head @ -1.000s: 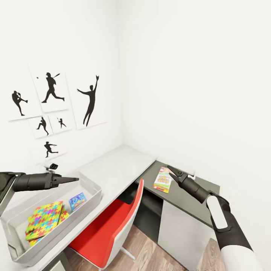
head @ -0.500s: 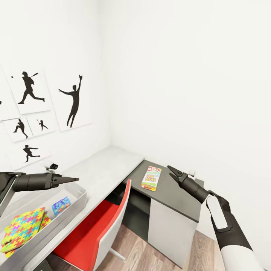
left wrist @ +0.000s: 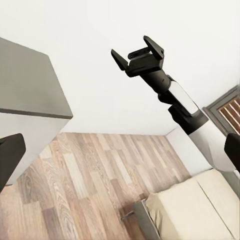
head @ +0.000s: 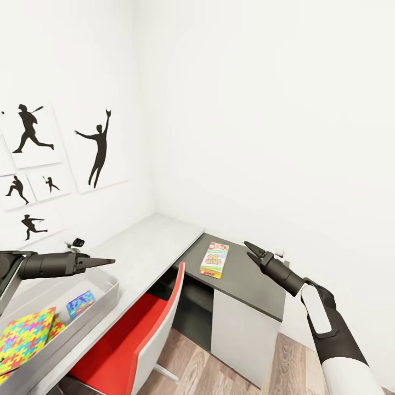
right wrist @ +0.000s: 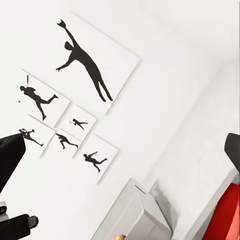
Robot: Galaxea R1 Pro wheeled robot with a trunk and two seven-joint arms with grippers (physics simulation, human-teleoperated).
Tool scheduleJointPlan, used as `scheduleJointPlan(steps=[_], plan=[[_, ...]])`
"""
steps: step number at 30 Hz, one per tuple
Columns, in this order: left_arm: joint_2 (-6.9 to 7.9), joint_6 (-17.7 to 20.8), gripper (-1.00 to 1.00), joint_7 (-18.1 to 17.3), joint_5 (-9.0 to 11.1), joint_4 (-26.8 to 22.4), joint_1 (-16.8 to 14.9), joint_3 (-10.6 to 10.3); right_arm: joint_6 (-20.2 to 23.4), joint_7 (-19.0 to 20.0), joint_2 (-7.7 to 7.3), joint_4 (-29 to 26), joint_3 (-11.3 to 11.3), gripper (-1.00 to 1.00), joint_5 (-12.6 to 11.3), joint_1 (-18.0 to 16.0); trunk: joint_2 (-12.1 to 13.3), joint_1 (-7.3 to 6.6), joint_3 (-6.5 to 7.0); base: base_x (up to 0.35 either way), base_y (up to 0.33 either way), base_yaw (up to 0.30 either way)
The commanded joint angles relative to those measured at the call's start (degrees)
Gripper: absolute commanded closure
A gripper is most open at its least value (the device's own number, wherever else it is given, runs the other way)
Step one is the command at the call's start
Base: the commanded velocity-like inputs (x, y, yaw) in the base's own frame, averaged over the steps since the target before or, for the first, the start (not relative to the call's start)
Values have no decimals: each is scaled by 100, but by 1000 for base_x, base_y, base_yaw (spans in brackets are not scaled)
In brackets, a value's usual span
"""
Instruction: Put all the toys in the child's room - the three board games (two on the bed and one on the table), the two jigsaw puzzles on the table, and the tennis ball on the table - inside the toy box on the table in the child's room.
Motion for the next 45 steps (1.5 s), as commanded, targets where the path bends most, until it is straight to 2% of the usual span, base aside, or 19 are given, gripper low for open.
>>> scheduleJointPlan(steps=[1,14,45], plan=[[2,61,-100,-21,0,-2,1,2,36,6,1,5,-6,-100,-22,-4,-4,2,1,0,-81,-248],[2,61,-100,-21,0,-2,1,-2,36,20,1,130,-91,-100,-32,-4,-4,2,50,0,-72,-257],[1,61,-100,-21,0,-2,1,-3,28,-20,1,144,-89,-100,-15,-4,-4,2,170,0,0,-258]])
